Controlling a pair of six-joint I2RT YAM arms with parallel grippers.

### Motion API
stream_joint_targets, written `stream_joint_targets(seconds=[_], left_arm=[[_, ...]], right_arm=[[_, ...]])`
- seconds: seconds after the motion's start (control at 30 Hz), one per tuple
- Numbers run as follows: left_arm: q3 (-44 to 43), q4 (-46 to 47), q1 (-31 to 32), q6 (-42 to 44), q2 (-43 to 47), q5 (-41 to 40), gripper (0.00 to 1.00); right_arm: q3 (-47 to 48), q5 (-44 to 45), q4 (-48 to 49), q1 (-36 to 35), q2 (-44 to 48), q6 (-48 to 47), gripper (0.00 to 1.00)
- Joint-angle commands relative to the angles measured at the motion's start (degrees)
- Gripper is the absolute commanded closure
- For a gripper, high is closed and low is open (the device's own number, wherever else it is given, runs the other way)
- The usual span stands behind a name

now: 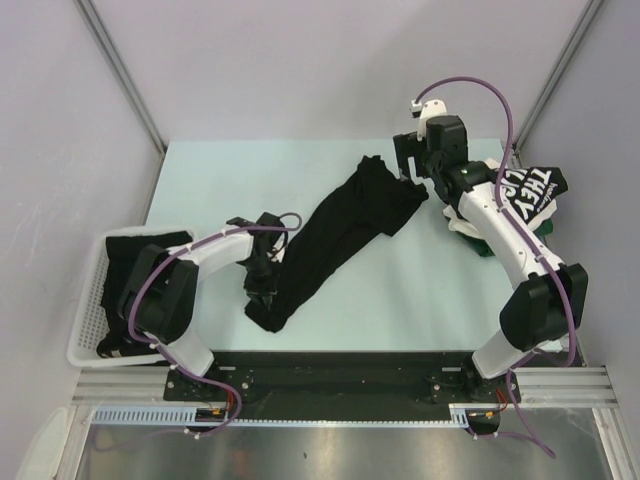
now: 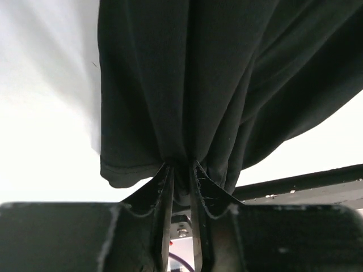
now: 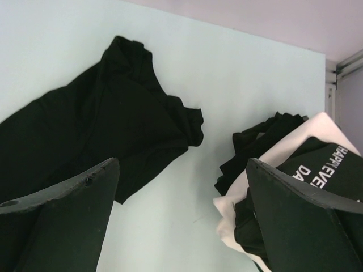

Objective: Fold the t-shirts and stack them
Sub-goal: Rotate the tshirt 90 degrees

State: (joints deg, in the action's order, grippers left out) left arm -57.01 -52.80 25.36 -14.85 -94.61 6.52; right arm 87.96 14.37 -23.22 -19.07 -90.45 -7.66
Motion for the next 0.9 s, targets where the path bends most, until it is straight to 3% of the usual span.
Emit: stream_joint_targets(seconds=[0.0,0.33,0.5,0.67,0.87], left_arm=[[-1.60,-2.84,0.39,-2.02,2.41,-2.83,0.78],[-8.90,-5.65,-2.77,-0.01,1.44,-9.59,0.79],[-10.84,-7.06,-7.87,2.81,1.44,-11.79,0.79],[-10.75,-6.88,-12.88,5.97,-0.05,-13.11,0.81],[-11.19,-6.00,-13.85,5.98,-0.75,-10.31,0.81]], right_arm=[[1.60,0.57,-1.91,-0.09,-0.60,1.16,0.00],[1.51,-0.04,-1.65,0.17,-0.16,1.33,0.00],[1.68,-0.13,-1.56,0.35,-0.51,1.25,0.00],[1.69,-0.66,-1.74,0.35,-0.78,1.33,0.00],[1.60,-2.76,-2.35,0.09,-0.25,2.56,0.00]])
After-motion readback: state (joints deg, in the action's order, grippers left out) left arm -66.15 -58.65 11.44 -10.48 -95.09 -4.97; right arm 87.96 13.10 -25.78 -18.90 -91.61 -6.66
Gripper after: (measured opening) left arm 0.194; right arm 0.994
